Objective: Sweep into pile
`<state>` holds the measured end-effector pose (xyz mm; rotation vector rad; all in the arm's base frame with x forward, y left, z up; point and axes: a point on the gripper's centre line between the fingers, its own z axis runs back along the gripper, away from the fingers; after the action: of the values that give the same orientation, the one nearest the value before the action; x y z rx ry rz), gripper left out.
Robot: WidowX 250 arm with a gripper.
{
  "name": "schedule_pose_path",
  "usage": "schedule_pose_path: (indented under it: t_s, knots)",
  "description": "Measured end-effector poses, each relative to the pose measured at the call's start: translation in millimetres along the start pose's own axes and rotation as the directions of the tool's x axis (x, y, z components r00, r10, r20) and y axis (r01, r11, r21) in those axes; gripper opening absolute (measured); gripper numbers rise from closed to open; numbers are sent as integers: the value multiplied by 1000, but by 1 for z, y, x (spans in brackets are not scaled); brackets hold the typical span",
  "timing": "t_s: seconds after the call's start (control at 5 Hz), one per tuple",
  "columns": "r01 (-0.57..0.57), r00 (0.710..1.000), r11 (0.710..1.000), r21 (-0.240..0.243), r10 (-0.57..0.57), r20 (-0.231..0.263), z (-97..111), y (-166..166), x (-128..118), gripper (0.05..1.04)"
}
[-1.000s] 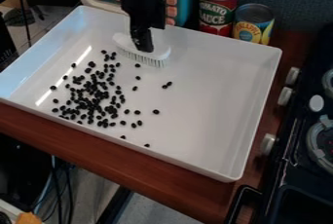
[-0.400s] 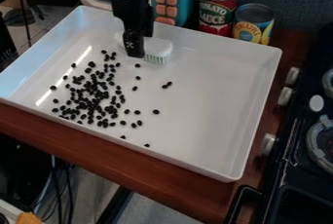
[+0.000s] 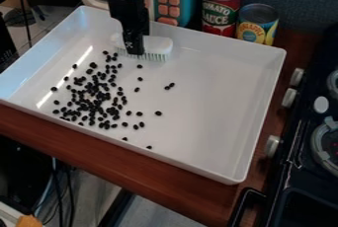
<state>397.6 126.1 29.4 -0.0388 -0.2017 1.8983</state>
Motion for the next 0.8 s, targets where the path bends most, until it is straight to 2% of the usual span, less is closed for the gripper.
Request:
schedule_pose_path:
  t_s: [0.4,0.6,0.8]
  knots:
    - [-7,1000,1000,-1,7,-15,-1,0,2,710]
    - [85,996,996,33,-85,0,1,4,5,710]
    - [168,986,985,44,-168,-1,-4,12,17,710]
